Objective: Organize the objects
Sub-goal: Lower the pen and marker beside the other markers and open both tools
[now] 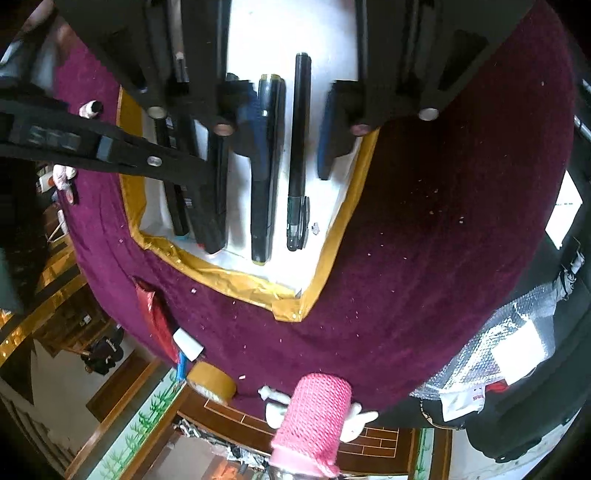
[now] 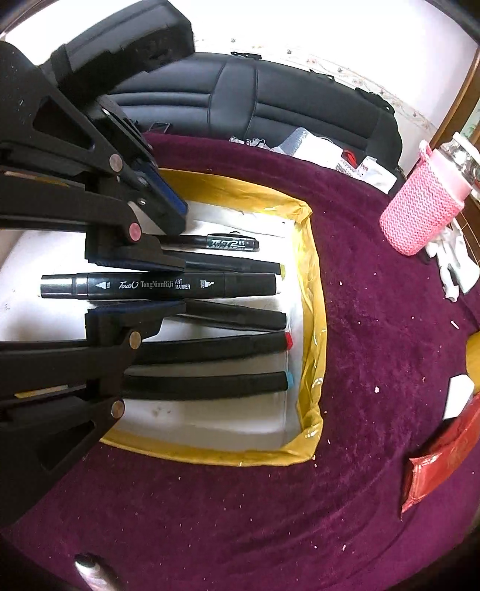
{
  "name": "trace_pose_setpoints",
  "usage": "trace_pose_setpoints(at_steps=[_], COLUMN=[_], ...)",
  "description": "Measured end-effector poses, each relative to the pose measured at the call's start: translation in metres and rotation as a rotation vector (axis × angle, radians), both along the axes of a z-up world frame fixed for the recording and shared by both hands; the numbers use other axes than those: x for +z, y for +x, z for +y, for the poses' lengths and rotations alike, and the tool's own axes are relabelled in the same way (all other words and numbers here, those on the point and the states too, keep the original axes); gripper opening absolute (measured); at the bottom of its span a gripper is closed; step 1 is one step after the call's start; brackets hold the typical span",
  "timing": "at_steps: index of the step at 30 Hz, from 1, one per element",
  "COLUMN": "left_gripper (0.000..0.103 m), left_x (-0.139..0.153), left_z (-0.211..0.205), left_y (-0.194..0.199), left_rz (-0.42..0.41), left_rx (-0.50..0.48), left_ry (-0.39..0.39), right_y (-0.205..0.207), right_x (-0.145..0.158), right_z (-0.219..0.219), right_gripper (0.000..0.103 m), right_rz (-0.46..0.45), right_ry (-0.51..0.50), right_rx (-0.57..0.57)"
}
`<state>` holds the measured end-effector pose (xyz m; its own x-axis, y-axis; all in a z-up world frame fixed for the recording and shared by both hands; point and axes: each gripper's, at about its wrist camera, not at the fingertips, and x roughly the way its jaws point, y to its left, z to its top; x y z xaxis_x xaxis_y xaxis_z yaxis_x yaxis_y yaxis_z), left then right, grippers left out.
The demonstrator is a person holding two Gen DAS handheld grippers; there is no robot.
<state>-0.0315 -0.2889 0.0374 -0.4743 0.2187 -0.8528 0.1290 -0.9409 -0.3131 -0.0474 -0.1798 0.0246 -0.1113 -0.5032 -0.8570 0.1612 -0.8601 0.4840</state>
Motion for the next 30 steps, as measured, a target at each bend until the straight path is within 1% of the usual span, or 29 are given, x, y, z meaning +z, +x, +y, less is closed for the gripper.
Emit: trace_pose_setpoints(at_steps=[3,4,5,10,17,25,30], left_gripper=[0.033,0.037,0.039,0.041,0.041,0.043,0.044], left_x=[0.012,0.016,0.018,0.026,0.025,0.028,0.035], left_z=[-0.004,-0.007,-0.009,-0.023,-0.031,-0.024,-0.019], left_y=[0.011,0.016,0.019,0.032,0.041,0.046,0.049], left_rz=[0.023,0.029,0.032,0.036,0.025,0.032,0.04], left_rx=[0.008,0.02,0.03,0.08,0.12,0.107,0.096], left_ry=[0.012,0.018,0.022,0.039,0.047,0.04,0.022], right_y=[-0.002,-0.003,-0.003,-0.004,-0.003,-0.002,0.001], right_x=[-0.003,-0.003,-0.002,0.001,0.003,0.007,0.013], right_z=[-0.007,-0.008,-0.011,-0.019,-0.027,-0.02,-0.017], right_gripper=[0.013,0.013,0.013,0.013,0.013,0.014,0.017], right_rz=[-0.004,-0.004,0.0,0.047,0.074,0.077,0.084], right_ry=[0.005,0.007,0.011,0.064,0.092,0.089,0.091], right_rx=[-0.002,-0.001,0.001,0.022,0.045,0.052,0.054])
